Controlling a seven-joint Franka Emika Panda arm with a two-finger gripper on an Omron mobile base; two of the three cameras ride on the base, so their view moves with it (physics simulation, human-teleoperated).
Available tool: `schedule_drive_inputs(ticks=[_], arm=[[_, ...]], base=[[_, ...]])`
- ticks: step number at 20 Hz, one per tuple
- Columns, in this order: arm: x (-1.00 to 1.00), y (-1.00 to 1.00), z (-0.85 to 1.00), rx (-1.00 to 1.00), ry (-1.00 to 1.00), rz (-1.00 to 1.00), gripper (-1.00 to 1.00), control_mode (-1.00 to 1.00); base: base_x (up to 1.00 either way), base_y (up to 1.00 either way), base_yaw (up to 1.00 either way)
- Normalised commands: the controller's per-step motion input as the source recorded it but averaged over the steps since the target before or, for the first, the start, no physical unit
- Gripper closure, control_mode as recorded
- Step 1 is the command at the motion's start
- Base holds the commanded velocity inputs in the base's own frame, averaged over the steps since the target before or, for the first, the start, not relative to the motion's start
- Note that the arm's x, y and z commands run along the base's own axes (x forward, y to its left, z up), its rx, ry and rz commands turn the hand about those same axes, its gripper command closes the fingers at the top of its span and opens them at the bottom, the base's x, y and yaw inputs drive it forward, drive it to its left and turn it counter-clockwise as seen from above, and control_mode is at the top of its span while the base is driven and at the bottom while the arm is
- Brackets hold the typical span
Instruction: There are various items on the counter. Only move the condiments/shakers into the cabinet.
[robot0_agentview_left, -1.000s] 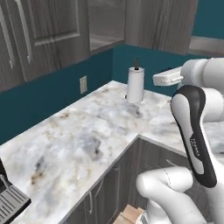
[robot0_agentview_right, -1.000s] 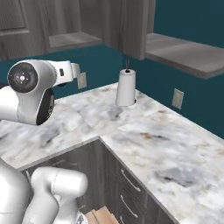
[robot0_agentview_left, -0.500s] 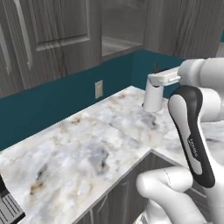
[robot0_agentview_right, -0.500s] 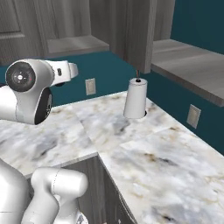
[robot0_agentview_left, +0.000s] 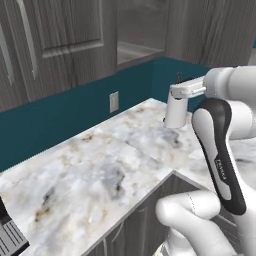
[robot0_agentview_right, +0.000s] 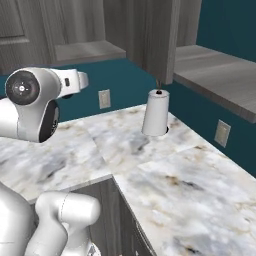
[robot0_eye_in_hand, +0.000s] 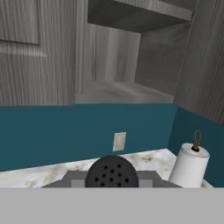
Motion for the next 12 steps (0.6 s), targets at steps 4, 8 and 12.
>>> schedule_drive_inputs(ticks=[4, 8, 12], arm=[[0.75, -0.01, 0.41, -0.03, 0.26, 0.0, 1.0, -1.0], [1.0, -0.03, 0.77, -0.07, 0.46, 0.03, 1.0, -1.0], [0.66, 0.0, 0.49, -0.06, 0.2, 0.22, 1.0, -1.0]], base=[[0.25, 0.0, 0.01], [0.0, 0.0, 0.0], [0.0, 0.0, 0.0]])
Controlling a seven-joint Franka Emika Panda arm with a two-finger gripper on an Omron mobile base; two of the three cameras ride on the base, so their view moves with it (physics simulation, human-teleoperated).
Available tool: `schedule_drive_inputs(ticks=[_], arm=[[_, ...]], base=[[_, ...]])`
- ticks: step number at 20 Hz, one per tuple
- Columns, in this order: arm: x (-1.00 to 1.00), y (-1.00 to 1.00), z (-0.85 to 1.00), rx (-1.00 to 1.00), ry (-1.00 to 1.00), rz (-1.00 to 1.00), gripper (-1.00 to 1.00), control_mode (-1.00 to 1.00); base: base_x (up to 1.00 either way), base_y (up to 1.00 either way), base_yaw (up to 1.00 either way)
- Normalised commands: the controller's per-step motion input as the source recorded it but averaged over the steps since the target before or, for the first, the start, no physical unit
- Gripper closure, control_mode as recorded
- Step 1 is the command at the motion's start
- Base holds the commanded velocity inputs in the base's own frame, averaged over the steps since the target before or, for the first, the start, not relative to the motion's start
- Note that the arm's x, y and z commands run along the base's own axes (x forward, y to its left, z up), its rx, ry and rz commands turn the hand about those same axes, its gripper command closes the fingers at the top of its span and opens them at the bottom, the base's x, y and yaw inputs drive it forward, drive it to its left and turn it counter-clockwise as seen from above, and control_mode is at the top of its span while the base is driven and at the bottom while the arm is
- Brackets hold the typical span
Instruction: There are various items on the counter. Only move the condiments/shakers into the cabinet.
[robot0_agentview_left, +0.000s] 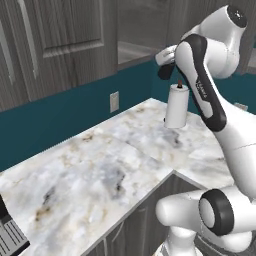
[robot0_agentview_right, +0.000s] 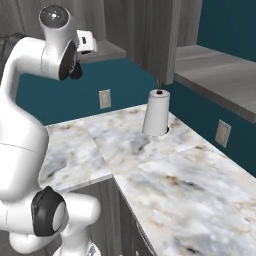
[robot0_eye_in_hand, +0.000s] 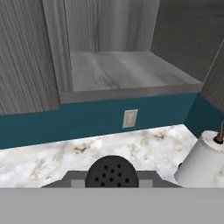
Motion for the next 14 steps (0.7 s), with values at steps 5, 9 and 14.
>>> schedule_drive_inputs(ticks=[5, 9, 14], arm=[[0.2, 0.0, 0.08, -0.12, 0.04, 0.23, 1.0, -1.0], [0.09, 0.0, 0.0, 0.0, -0.11, 0.0, 1.0, -1.0], [0.44, 0.02, 0.0, 0.0, -0.19, -0.02, 1.0, -1.0]], base=[[0.0, 0.0, 0.0], [0.0, 0.0, 0.0], [0.0, 0.0, 0.0]])
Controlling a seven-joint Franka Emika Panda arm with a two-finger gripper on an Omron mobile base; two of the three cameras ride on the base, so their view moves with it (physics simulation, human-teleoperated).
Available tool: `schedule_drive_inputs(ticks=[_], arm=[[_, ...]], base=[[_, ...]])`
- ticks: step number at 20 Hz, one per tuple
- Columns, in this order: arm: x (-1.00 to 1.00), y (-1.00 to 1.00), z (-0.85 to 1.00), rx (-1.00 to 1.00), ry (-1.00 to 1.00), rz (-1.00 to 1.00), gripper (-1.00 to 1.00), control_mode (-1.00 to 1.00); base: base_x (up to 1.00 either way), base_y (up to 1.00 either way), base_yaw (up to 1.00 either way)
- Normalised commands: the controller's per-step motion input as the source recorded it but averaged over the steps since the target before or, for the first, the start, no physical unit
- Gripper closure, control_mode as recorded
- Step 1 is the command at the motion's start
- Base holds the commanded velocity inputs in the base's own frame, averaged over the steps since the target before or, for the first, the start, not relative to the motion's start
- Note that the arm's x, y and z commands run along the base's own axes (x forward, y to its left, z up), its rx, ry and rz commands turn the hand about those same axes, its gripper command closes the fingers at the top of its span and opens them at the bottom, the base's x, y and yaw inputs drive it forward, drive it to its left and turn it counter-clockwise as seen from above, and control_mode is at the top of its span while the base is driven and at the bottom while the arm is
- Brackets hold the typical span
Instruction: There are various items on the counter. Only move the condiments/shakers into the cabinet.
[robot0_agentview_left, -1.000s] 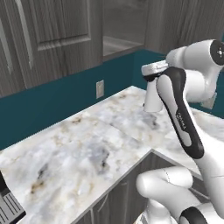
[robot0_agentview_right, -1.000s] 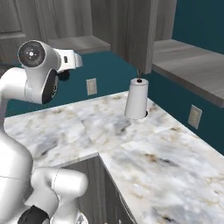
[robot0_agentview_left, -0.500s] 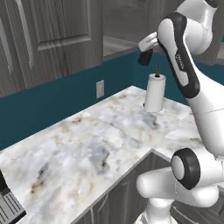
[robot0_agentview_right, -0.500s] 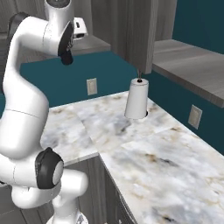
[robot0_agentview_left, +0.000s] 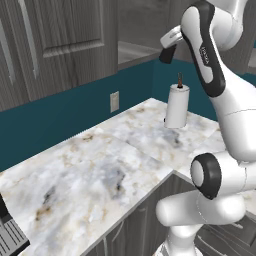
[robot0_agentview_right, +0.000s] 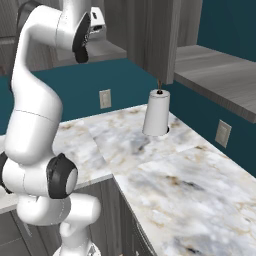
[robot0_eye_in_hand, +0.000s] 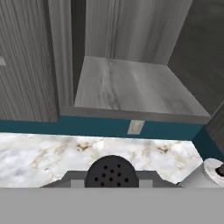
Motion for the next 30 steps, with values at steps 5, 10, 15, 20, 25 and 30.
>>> schedule_drive_inputs(ticks=[5, 10, 15, 20, 25, 30], arm=[[0.47, 0.08, -0.02, 0.01, -0.26, -0.03, 1.0, -1.0], [0.6, 0.18, 0.0, 0.02, -0.04, -0.02, 1.0, -1.0], [0.66, 0.15, -0.03, -0.03, 0.0, -0.07, 1.0, -1.0], [0.6, 0.16, -0.01, 0.07, 0.0, -0.02, 1.0, -1.0], [0.33, 0.0, 0.0, 0.19, 0.02, 0.0, 1.0, -1.0], [0.18, 0.09, -0.01, 0.03, 0.09, 0.0, 1.0, -1.0]], base=[[0.0, 0.0, 0.0], [0.0, 0.0, 0.0], [0.0, 0.0, 0.0], [0.0, 0.0, 0.0], [0.0, 0.0, 0.0], [0.0, 0.0, 0.0]])
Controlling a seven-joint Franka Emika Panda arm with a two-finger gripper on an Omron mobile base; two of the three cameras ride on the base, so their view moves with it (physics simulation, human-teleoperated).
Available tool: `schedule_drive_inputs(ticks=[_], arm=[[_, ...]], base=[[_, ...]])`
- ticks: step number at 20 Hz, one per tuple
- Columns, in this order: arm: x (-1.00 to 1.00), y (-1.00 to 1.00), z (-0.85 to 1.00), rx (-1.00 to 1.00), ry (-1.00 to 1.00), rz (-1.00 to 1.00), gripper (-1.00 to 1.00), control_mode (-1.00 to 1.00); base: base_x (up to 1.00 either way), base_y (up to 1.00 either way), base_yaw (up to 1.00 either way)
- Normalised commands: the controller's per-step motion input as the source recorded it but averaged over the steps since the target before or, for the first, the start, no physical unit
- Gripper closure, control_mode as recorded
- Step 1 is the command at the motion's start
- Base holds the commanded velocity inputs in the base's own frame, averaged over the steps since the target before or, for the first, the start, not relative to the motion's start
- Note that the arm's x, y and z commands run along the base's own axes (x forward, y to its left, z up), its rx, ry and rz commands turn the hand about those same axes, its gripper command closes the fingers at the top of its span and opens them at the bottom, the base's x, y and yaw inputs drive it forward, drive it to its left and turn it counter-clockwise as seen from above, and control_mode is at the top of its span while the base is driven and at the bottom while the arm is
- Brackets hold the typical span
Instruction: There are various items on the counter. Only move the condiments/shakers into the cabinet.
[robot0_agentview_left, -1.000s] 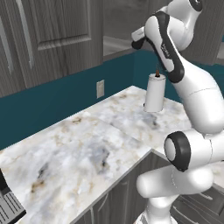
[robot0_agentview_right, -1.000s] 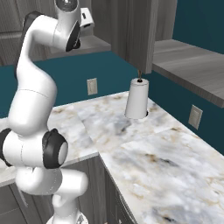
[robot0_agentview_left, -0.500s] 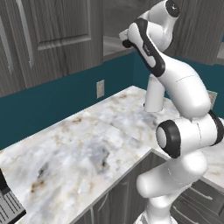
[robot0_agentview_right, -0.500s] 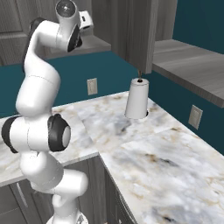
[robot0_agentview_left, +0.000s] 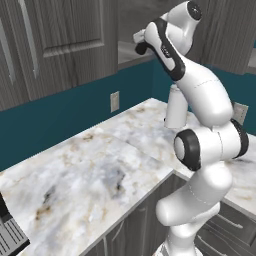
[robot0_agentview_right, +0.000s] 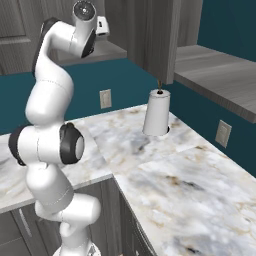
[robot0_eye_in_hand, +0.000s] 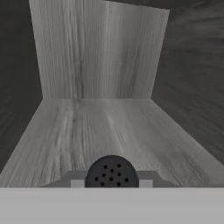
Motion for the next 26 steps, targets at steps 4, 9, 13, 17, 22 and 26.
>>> schedule_drive_inputs(ticks=[4, 9, 13, 17, 22, 26], arm=[[0.32, 0.27, -0.07, 0.0, 0.02, 0.0, 1.0, -1.0], [0.46, 0.27, -0.12, 0.0, 0.0, -0.01, 1.0, -1.0], [0.59, 0.2, -0.2, 0.0, 0.0, -0.01, 1.0, -1.0], [0.71, 0.12, -0.23, 0.0, 0.0, -0.01, 1.0, -1.0], [0.69, 0.06, -0.18, 0.0, 0.0, -0.01, -1.0, -1.0], [0.53, 0.0, -0.1, 0.0, 0.0, 0.0, -1.0, -1.0]], base=[[0.0, 0.0, 0.0], [0.0, 0.0, 0.0], [0.0, 0.0, 0.0], [0.0, 0.0, 0.0], [0.0, 0.0, 0.0], [0.0, 0.0, 0.0]])
